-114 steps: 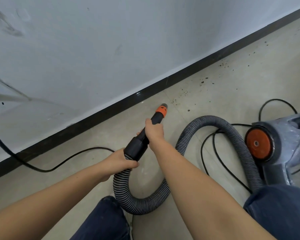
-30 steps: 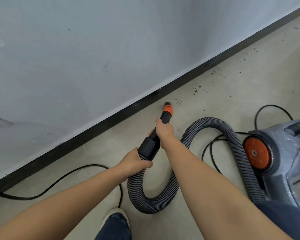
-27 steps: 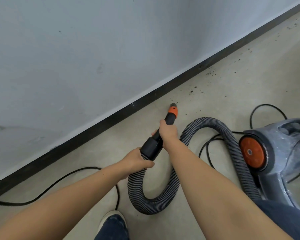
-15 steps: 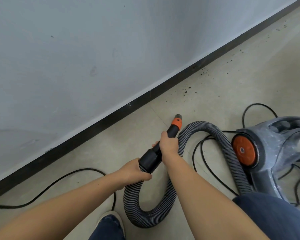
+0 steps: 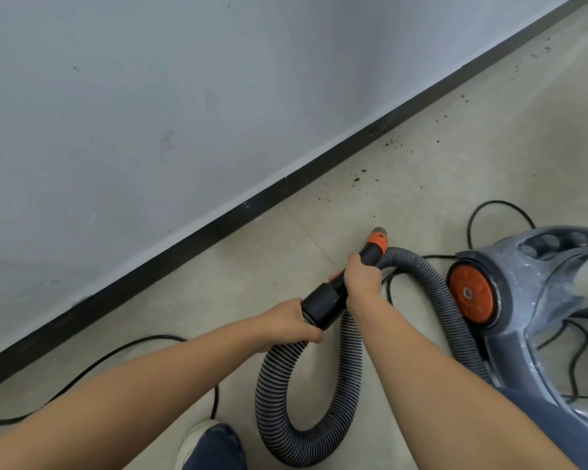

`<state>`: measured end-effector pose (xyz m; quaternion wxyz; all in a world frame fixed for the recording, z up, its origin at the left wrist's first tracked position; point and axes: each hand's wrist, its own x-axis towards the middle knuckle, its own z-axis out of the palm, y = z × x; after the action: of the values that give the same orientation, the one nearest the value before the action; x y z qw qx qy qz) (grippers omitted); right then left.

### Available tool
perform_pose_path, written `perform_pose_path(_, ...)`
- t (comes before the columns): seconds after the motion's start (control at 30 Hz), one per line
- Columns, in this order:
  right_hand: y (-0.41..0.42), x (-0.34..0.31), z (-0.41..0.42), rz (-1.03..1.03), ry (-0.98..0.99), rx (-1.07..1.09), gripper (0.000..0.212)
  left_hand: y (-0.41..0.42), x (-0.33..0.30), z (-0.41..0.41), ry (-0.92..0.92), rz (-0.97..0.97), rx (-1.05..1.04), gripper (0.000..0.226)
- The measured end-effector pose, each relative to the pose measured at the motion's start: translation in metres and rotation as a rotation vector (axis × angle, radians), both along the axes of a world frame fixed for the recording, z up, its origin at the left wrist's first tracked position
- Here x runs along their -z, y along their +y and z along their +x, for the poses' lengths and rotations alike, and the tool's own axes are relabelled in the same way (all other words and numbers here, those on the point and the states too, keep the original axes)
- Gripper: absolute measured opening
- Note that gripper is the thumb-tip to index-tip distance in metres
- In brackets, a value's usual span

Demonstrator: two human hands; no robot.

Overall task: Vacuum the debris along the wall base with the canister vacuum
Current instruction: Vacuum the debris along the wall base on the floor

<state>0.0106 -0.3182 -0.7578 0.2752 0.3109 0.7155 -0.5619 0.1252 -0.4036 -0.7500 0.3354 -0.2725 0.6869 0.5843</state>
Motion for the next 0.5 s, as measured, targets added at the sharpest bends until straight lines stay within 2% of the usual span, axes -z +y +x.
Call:
perform_pose_path(0.1, 0.013, 0.0, -0.009, 0.066, 0.014, -0.041, 0.022, 0.011, 0.002, -0.011, -0.005, 0.023, 0.012, 0.03)
perform_pose_path(0.2, 0.017, 0.002, -0.013, 0.026, 0.021, -0.075, 0.021, 0.026, 0.009, -0.008, -0.015, 0.035, -0.051, 0.022)
perform_pose_path(0.33, 0.005, 0.0, -0.016, -0.015, 0.025, -0.146, 0.02, 0.027, 0.016, -0.002, -0.005, -0.013, -0.174, 0.034)
perform_pose_path(0.5, -0.003, 0.003, -0.017, -0.05, 0.001, -0.159, 0.017, 0.022, 0.017, -0.001, 0.01, -0.035, -0.202, 0.039)
